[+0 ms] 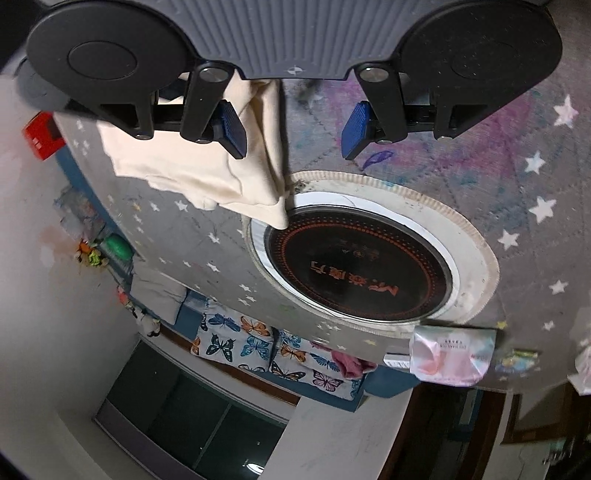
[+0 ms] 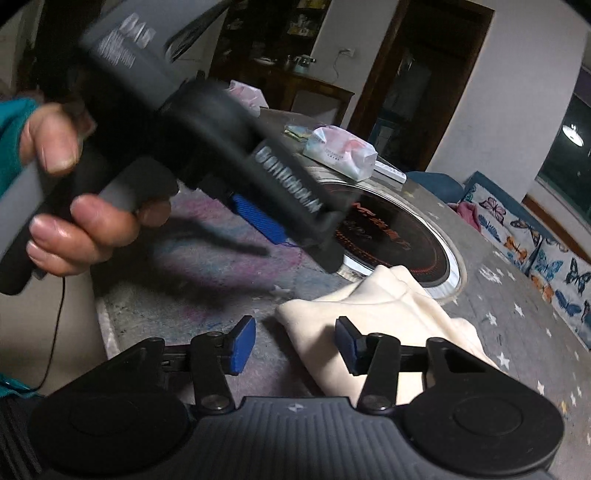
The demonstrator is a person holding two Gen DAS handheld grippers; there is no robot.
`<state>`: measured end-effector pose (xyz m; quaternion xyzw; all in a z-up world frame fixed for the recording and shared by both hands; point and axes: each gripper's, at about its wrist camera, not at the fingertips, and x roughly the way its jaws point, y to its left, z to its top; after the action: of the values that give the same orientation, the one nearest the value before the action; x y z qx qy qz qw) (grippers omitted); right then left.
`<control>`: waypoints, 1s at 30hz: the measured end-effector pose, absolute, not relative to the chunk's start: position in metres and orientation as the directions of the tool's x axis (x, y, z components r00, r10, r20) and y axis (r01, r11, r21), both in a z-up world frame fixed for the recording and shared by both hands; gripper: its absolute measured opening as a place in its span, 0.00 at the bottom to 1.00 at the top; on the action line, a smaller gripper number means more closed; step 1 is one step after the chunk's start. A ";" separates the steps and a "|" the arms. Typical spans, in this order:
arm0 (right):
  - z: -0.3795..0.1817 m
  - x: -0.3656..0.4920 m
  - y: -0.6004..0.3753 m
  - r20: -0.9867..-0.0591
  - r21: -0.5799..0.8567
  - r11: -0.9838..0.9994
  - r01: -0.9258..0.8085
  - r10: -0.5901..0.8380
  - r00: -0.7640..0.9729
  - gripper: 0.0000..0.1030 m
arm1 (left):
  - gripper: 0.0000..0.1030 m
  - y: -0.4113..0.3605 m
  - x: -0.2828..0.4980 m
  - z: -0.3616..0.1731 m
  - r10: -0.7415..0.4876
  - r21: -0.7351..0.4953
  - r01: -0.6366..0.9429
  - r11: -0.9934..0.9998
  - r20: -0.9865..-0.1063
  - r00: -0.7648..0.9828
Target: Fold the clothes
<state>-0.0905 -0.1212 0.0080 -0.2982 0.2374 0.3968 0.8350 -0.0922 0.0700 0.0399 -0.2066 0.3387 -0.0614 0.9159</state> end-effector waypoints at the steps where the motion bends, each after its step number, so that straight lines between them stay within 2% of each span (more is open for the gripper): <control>1: 0.007 -0.090 -0.120 -0.631 -0.318 0.509 -0.800 0.516 0.579 0.39 | 0.58 0.071 -0.091 0.040 -0.262 -0.437 -0.031 0.899 -0.593 0.762; 3: 0.005 -0.088 -0.120 -0.623 -0.335 0.515 -0.789 0.507 0.595 0.26 | 0.58 0.072 -0.087 0.040 -0.285 -0.474 -0.037 0.880 -0.587 0.758; 6: 0.007 -0.083 -0.123 -0.615 -0.315 0.539 -0.781 0.511 0.601 0.16 | 0.58 0.072 -0.081 0.038 -0.319 -0.524 -0.046 0.850 -0.582 0.748; 16: 0.037 -0.061 -0.159 -0.564 -0.085 0.643 -0.761 0.599 0.569 0.13 | 0.61 0.072 -0.063 0.030 -0.394 -0.683 -0.130 0.719 -0.554 0.733; 22: 0.041 -0.060 -0.167 -0.539 -0.048 0.649 -0.759 0.622 0.567 0.13 | 0.63 0.066 -0.055 0.015 -0.456 -0.760 -0.179 0.625 -0.542 0.706; 25: 0.039 -0.062 -0.168 -0.542 -0.041 0.641 -0.766 0.630 0.556 0.13 | 0.60 0.063 -0.054 0.010 -0.472 -0.774 -0.187 0.606 -0.538 0.698; 26: 0.038 -0.063 -0.169 -0.542 -0.040 0.638 -0.769 0.632 0.553 0.13 | 0.55 0.063 -0.053 0.009 -0.472 -0.773 -0.187 0.607 -0.539 0.698; 27: 0.037 -0.063 -0.169 -0.543 -0.040 0.634 -0.772 0.635 0.550 0.13 | 0.42 0.063 -0.053 0.008 -0.472 -0.772 -0.186 0.608 -0.540 0.697; 29: 0.036 -0.063 -0.170 -0.546 -0.037 0.629 -0.776 0.638 0.543 0.13 | 0.26 0.062 -0.052 0.006 -0.472 -0.770 -0.185 0.611 -0.542 0.695; 30: 0.036 -0.063 -0.171 -0.547 -0.030 0.630 -0.776 0.639 0.540 0.14 | 0.22 0.062 -0.051 0.005 -0.472 -0.769 -0.185 0.612 -0.543 0.695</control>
<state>-0.0629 -0.1712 0.0358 -0.1359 0.2515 0.4082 0.8670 -0.0514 0.0618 0.0050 -0.4315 0.3806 -0.0881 0.8131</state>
